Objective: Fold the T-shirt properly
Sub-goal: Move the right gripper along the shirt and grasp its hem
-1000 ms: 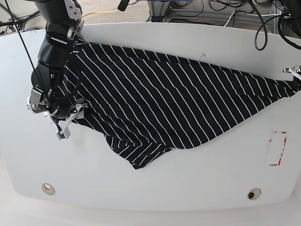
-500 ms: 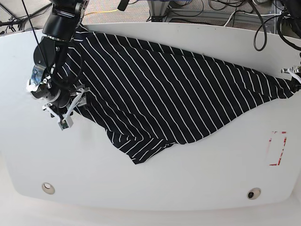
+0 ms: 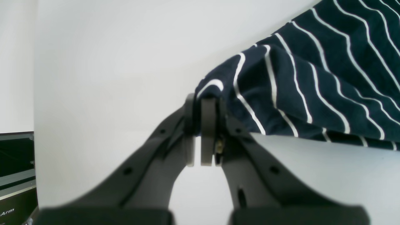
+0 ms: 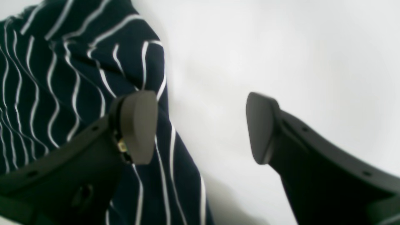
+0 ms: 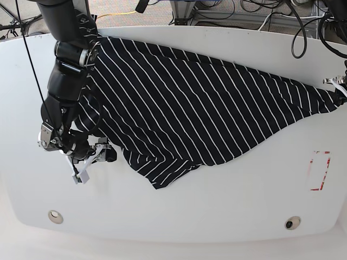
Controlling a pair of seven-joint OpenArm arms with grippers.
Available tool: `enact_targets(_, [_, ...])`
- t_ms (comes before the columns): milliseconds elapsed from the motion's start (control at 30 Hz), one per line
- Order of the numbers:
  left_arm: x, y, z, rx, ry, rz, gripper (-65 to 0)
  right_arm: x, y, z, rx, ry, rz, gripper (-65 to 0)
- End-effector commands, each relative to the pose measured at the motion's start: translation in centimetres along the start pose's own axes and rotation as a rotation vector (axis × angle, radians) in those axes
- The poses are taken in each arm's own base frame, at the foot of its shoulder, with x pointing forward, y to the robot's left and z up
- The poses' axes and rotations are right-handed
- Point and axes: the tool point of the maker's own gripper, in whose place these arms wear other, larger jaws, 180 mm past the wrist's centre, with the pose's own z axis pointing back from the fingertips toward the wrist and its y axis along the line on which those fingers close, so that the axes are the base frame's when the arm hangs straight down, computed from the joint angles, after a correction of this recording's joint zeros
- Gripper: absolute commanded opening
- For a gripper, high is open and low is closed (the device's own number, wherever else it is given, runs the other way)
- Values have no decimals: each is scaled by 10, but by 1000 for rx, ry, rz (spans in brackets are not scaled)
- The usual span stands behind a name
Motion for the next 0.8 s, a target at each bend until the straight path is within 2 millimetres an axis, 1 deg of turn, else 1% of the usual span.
enact_targets(0, [19, 8, 7, 16, -49, -26, -650, 26, 3, -7, 38, -59, -19, -233])
enact_targets(100, [17, 9, 7, 16, -46, -23, -650, 21, 11, -23, 75, -58, -40, -233])
enact_targets(200, [18, 8, 7, 16, -47, -26, -650, 10, 18, -35, 100, -52, -59, -233])
enact_targets(300, [17, 9, 7, 16, -44, -24, -650, 3, 33, -47, 130, -47, -64, -233])
enact_targets(433, [16, 9, 7, 15, -43, -23, -650, 4, 39, -53, 145, -85, -83, -239])
enact_targets(533, [17, 8, 7, 16, -45, -25, -650, 8, 49, -57, 163, -110, -90, -239])
enact_targets(600, [16, 9, 7, 15, -43, -23, -650, 12, 51, -58, 167, -124, -90, -239])
enact_targets(667, [16, 9, 7, 15, -43, -23, -650, 12, 53, -59, 170, -123, -91, -239])
enact_targets(767, [17, 9, 7, 16, -45, -24, -650, 12, 68, -65, 197, -119, -92, -243])
